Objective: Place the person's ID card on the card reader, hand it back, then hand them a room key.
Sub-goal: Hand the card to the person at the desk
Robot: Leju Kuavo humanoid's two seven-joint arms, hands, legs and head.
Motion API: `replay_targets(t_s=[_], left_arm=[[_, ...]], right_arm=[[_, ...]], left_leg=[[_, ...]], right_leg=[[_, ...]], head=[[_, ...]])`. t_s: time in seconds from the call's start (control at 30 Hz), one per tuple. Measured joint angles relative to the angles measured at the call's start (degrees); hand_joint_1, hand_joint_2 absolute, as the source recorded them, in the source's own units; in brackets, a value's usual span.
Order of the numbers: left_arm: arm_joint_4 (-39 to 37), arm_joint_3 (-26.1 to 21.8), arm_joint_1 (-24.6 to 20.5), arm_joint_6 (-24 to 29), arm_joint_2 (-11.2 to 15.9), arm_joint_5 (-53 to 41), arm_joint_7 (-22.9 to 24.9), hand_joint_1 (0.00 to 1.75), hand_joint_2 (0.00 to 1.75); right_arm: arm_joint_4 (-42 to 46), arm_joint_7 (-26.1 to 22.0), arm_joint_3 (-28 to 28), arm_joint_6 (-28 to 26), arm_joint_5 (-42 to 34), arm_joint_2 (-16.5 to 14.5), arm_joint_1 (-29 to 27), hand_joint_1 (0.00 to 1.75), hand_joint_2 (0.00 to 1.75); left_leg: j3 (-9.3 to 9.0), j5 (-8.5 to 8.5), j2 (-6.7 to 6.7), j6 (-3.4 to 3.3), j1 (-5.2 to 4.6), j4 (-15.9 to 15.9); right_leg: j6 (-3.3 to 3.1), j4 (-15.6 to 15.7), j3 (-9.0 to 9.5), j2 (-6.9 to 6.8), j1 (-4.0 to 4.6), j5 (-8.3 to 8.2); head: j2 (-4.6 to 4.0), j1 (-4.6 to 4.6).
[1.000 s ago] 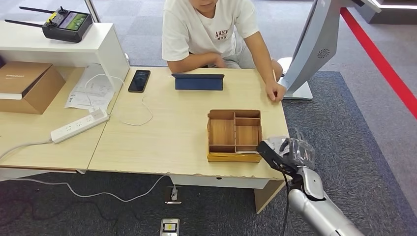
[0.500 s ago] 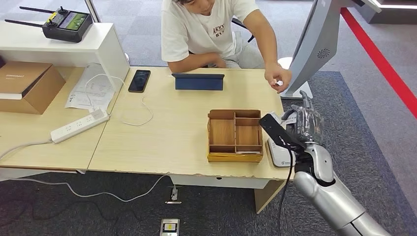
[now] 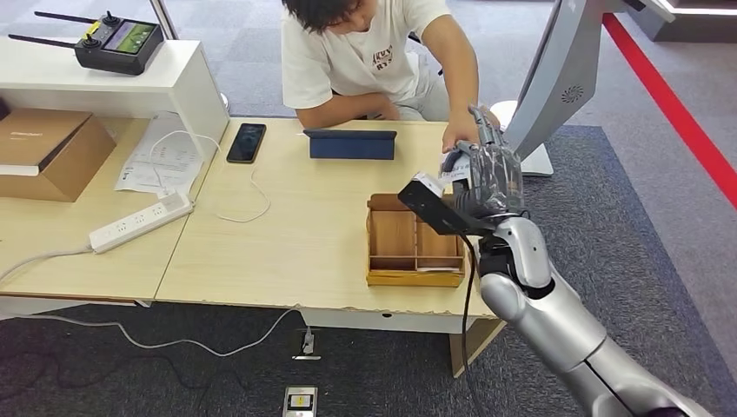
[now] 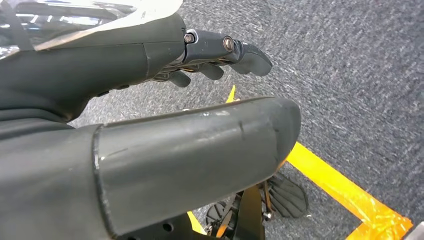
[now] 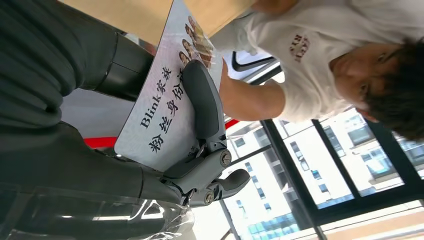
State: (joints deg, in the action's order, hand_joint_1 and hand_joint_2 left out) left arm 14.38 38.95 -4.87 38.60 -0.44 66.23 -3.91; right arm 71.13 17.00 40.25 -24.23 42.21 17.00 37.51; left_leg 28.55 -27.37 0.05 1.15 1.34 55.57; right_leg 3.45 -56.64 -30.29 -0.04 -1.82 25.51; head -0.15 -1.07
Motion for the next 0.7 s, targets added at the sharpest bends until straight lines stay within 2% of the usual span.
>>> replay_targets(t_s=[0.27, 0.53, 0.7], left_arm=[[0.0, 3.22, -0.17, -0.18, 0.44, 0.1, -0.01, 0.0, 0.0], [0.0, 5.53, -0.23, -0.18, 0.71, 0.13, 0.77, 0.0, 0.0], [0.0, 6.78, -0.22, -0.36, 1.11, 0.42, 0.83, 0.0, 0.0]], right_arm=[[-7.29, -0.75, 4.96, 2.53, 1.11, -6.41, 5.85, 1.75, 1.75], [-14.77, -0.72, 7.31, 3.8, 0.28, -9.83, 9.39, 1.75, 1.75], [-18.42, -0.1, 8.51, 3.75, -0.75, -10.34, 10.57, 1.75, 1.75]], left_leg=[[0.05, 0.0, -0.06, 0.0, 0.0, 0.0], [0.11, 0.0, -0.07, 0.0, -0.01, 0.01], [0.12, 0.0, -0.07, 0.0, -0.01, 0.01]], right_leg=[[-0.01, 0.0, -0.04, -0.04, 0.0, 0.01], [-0.01, 0.01, -0.12, -0.07, 0.0, 0.01], [-0.01, 0.01, -0.13, -0.08, 0.0, 0.01]], head=[[0.0, 0.0], [0.0, -0.01], [0.0, -0.02]])
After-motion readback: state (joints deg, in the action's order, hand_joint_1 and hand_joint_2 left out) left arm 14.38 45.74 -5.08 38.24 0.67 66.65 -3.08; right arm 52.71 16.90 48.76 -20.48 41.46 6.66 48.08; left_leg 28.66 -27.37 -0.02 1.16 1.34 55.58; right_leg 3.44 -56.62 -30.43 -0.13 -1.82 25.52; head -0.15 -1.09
